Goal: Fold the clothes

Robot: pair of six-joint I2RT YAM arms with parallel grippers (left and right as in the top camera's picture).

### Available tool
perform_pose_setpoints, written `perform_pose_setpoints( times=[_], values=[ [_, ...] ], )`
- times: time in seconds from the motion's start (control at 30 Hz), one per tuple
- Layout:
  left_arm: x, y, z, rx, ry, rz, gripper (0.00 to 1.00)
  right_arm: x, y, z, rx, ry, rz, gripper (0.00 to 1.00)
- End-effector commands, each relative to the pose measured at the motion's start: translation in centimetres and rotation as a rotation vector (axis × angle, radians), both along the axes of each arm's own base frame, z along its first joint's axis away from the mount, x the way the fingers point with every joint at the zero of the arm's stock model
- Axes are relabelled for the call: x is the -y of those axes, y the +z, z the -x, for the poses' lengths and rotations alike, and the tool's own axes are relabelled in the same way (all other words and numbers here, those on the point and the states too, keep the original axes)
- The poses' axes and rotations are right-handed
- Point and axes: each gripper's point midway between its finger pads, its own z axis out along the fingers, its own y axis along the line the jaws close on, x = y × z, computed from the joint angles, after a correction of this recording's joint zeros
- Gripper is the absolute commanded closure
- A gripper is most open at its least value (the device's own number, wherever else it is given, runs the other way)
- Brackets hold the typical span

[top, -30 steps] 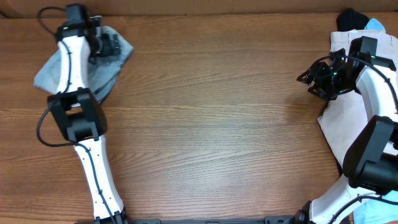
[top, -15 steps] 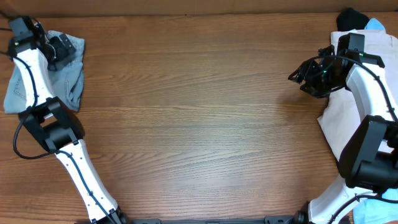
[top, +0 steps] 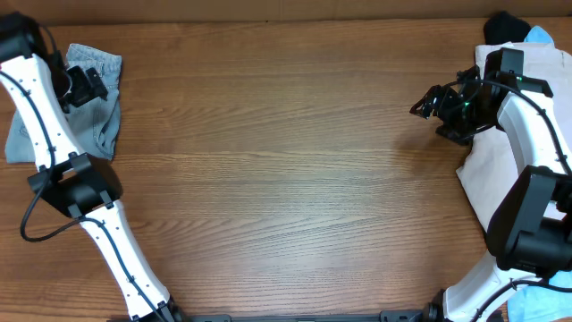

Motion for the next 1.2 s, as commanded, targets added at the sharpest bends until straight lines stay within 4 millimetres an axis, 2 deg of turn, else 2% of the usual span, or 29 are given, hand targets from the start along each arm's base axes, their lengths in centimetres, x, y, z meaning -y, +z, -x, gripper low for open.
perform_pose_setpoints(
  times=[0.0,0.07,0.17,0.23,0.27,0.33,0.47,0.57,0.67,0.77,1.03,1.1,1.17],
  values=[
    [5.8,7.2,-2.0,0.141,-0.154,-0.065,0.00,0.6,3.3,-0.1,0.070,0.007,0.066,0.04],
    [8.1,9.3,-2.4,0.181,-0.198,-0.080,0.00,1.3,4.4,0.6,0.072,-0.007,0.121,0.00],
    [11.3,12.1,-2.5,0.239,-0.254,-0.087,0.00,2.1,7.2,1.9,0.109,-0.029,0.194,0.00],
    [13.3,13.5,-2.5,0.273,-0.266,-0.072,0.00,2.1,9.9,2.9,0.159,-0.036,0.220,0.00],
    [15.6,14.6,-2.6,0.309,-0.300,-0.028,0.00,1.9,12.1,4.0,0.202,-0.040,0.229,0.00],
    [17.7,15.8,-2.4,0.337,-0.333,-0.014,0.00,1.6,14.2,5.4,0.240,-0.043,0.237,0.00],
    [20.0,18.5,-1.6,0.381,-0.379,-0.079,0.00,1.2,18.1,9.2,0.305,-0.064,0.274,0.00],
    [21.4,18.8,-2.0,0.400,-0.406,-0.103,0.00,0.3,20.4,12.6,0.339,-0.074,0.271,0.00],
    [22.0,19.0,-2.8,0.432,-0.419,-0.102,0.00,-0.7,21.7,14.6,0.370,-0.067,0.245,0.00],
    [22.1,19.0,-2.8,0.431,-0.420,-0.102,0.00,-0.7,22.2,15.0,0.388,-0.070,0.251,0.00],
    [22.1,19.0,-2.8,0.431,-0.420,-0.102,0.00,-0.3,21.7,14.7,0.373,-0.067,0.273,0.00],
    [22.1,19.0,-2.8,0.432,-0.420,-0.102,0.00,0.9,21.8,13.1,0.492,-0.097,0.363,0.00],
    [22.1,19.0,-2.8,0.432,-0.420,-0.102,0.00,0.2,20.9,12.3,0.634,-0.038,0.410,0.00]
  ],
)
